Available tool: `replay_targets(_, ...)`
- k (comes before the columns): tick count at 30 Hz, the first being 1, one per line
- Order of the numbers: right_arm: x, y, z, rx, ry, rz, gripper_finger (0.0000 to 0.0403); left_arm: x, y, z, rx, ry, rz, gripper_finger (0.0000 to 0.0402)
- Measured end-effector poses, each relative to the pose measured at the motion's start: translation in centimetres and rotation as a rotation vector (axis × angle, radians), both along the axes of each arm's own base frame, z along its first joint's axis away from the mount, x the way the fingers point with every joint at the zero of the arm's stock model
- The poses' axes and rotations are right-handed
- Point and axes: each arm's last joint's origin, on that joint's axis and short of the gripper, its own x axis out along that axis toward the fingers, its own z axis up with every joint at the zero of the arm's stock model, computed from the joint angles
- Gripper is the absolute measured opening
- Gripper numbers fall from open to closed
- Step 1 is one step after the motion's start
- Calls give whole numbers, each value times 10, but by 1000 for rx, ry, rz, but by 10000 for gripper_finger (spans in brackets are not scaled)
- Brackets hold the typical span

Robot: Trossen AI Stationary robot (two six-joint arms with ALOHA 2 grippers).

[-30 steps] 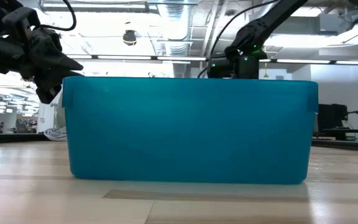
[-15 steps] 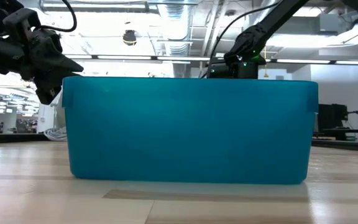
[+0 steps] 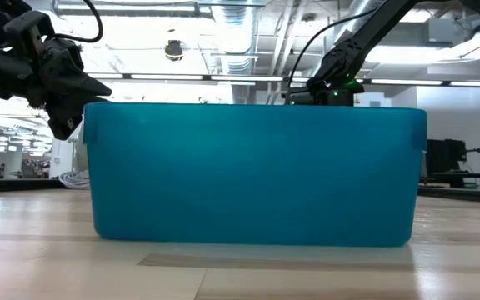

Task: Pick & Place Office items
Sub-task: Put the white charger adapter into the blue bin

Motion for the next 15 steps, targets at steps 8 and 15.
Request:
replay_targets(8, 9, -1, 36, -61, -102, 72, 120, 0, 0, 0, 0, 0, -1, 99)
replay_targets(15, 7, 29, 103, -129, -282, 242, 120, 0, 0, 0, 0, 0, -1, 99)
